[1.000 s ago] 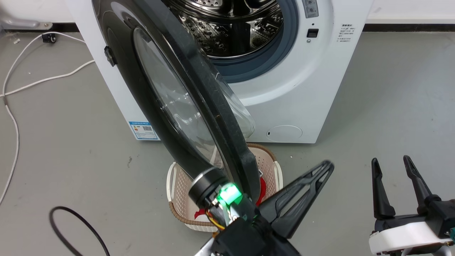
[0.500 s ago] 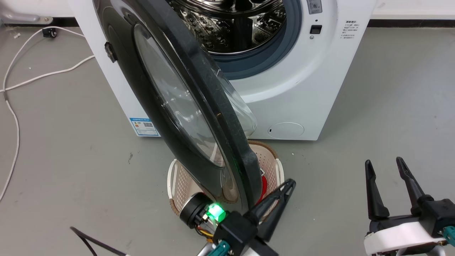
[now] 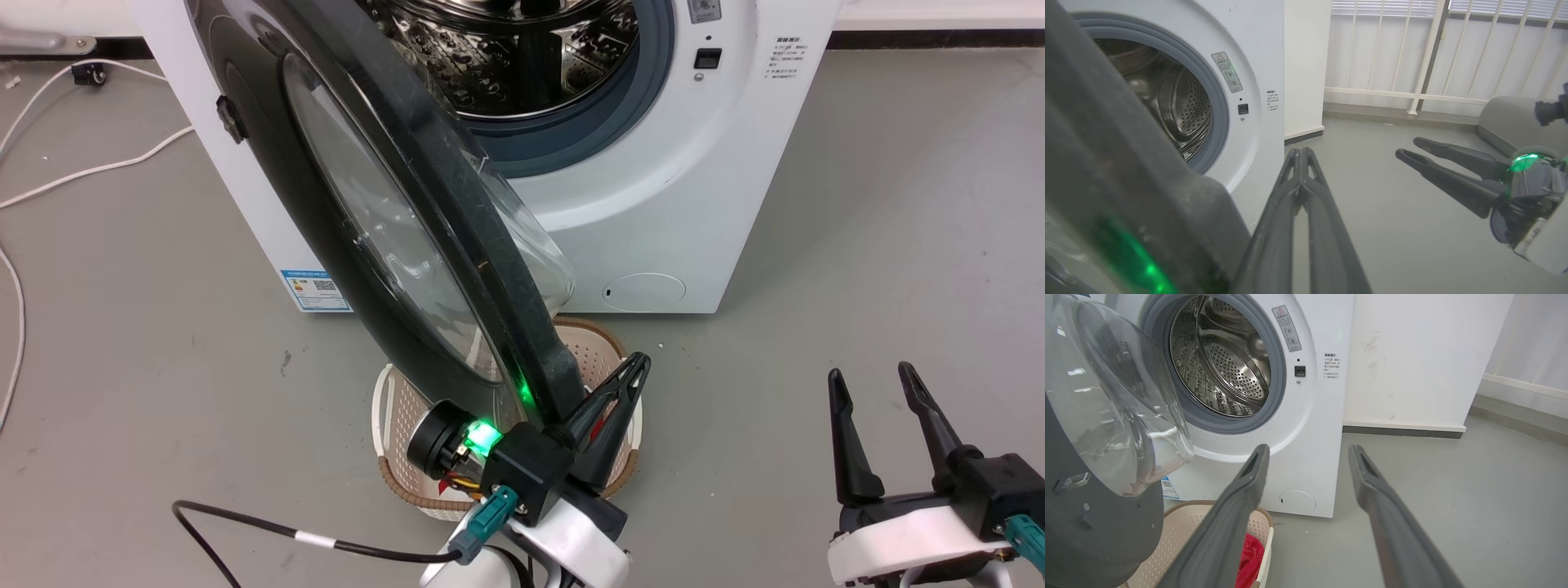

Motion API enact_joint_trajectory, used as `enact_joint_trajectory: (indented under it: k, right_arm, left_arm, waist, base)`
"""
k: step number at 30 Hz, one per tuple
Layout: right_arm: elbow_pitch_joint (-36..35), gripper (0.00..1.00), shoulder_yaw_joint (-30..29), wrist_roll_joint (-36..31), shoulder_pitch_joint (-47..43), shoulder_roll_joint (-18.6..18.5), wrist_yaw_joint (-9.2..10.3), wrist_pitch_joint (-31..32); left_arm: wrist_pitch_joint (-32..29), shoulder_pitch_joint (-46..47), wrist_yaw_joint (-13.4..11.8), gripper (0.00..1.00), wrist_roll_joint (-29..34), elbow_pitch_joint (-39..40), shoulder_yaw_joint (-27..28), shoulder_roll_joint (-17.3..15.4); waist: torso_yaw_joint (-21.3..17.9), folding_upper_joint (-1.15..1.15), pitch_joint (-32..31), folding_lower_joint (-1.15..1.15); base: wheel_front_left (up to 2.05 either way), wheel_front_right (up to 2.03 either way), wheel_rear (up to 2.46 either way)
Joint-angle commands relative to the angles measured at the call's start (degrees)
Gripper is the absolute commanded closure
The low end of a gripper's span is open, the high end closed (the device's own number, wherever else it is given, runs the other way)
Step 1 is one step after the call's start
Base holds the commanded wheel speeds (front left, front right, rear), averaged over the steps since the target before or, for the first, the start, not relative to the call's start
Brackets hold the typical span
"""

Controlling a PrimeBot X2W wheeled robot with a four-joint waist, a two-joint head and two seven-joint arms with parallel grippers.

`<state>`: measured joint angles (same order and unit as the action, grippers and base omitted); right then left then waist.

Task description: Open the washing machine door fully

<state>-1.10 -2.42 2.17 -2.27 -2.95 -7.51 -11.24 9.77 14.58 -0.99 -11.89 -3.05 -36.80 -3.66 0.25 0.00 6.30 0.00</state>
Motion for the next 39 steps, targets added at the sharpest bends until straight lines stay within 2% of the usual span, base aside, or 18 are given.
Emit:
enact_joint_trajectory:
  k: [1,9,20,28,39]
  right_arm:
    - [0.25,0.0,0.02,0.41,0.83,0.14,0.04,-0.31]
    - [1.0,0.0,0.31,0.44,0.95,0.14,0.04,-0.51]
    - [1.43,0.0,0.1,0.57,1.06,0.14,0.04,-0.57]
    - [1.31,0.0,0.01,0.36,1.02,0.14,0.04,-0.05]
    - [0.56,0.0,-0.34,-0.12,0.21,0.14,0.04,0.64]
  left_arm:
    - [0.27,0.62,-0.29,1.0,-0.29,-0.5,0.2,0.07]
    - [1.36,0.54,-1.95,1.0,-1.09,-2.62,1.37,-0.48]
    - [0.1,-5.79,-5.56,1.0,-0.91,3.4,3.02,-4.84]
    - [-0.97,-10.36,-8.48,1.0,-1.43,9.23,4.55,-7.07]
    - [-2.33,-15.64,-10.95,1.0,-1.66,14.85,4.47,-8.51]
  waist:
    - [0.01,0.0,0.01,0.0]
    - [0.02,0.0,-0.02,0.0]
    - [1.33,0.0,0.03,0.0]
    - [3.88,0.0,-0.06,0.0]
    - [9.55,0.0,-0.4,0.0]
  base:
    - [0.0,0.0,0.0]
    - [0.0,0.0,0.0]
    - [0.0,0.0,0.0]
    - [0.0,0.0,0.0]
    - [0.0,0.0,0.0]
